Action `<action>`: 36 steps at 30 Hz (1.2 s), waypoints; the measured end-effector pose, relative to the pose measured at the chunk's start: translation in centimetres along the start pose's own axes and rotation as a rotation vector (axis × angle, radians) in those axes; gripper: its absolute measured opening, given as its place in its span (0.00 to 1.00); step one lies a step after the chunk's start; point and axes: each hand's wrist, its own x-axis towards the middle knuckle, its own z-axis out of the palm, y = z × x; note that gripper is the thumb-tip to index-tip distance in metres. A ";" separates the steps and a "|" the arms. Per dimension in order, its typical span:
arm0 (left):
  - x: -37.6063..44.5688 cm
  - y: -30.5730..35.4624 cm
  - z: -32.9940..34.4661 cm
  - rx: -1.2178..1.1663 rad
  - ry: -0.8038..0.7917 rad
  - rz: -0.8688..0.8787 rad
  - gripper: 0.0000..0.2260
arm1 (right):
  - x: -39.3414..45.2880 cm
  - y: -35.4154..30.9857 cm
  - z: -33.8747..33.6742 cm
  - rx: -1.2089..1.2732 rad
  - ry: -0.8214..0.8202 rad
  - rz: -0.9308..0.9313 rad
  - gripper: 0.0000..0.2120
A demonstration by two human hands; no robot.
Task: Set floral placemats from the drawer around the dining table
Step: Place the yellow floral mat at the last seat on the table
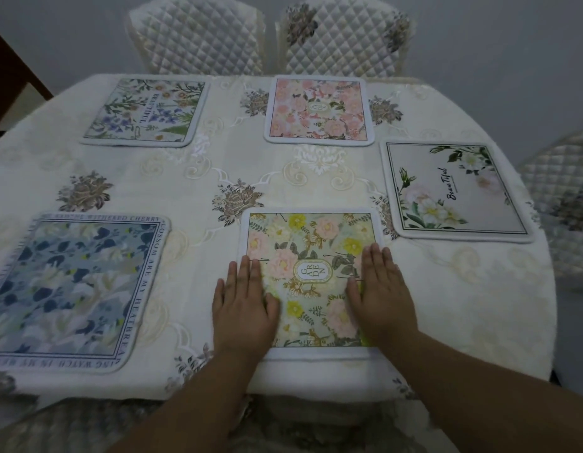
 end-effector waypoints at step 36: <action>0.7 2.0 -5.9 -0.023 -0.422 0.035 0.25 | 0.6 0.2 -1.7 -0.059 -0.141 -0.031 0.37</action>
